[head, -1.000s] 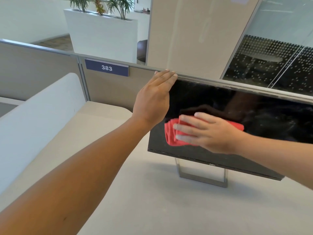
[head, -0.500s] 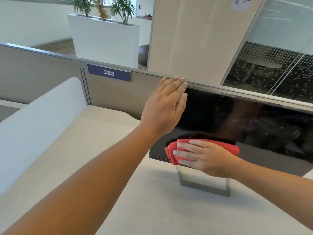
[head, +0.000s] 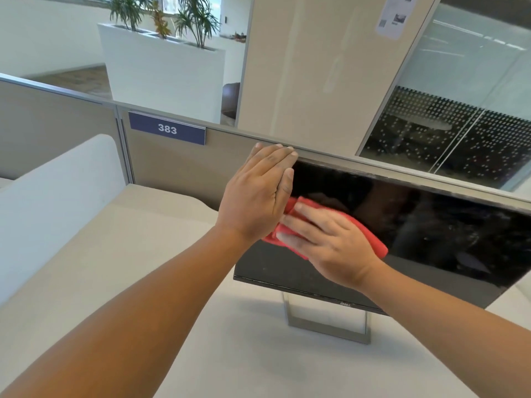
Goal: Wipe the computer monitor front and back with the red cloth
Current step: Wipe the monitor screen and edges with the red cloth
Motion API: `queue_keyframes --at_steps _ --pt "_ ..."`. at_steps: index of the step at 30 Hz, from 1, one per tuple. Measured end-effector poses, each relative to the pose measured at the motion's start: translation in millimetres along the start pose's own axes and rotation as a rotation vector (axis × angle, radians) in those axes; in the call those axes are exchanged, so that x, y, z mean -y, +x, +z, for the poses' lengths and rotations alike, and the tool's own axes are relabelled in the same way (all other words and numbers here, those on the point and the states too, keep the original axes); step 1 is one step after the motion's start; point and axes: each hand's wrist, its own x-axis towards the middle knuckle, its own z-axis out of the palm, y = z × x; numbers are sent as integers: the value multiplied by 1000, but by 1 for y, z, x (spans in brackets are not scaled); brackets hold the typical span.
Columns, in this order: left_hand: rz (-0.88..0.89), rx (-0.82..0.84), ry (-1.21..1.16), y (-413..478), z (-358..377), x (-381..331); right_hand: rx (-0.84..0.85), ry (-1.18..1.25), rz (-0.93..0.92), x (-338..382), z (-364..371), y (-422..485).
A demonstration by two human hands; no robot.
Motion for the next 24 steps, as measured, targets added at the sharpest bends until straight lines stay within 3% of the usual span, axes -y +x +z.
queue_keyframes --at_steps 3,6,14,19,24 --pt "-16 50 11 3 -4 3 197 25 -120 15 10 -22" --pt "-8 65 14 3 -6 3 269 20 -108 19 8 -48" --pt "-69 8 -58 2 -2 -8 -85 116 357 -27 -36 -26" --pt "-106 35 -55 2 -9 -9 -107 113 169 -14 -20 23" --pt "-148 32 -25 1 -9 -14 92 197 -5 24 3 45"
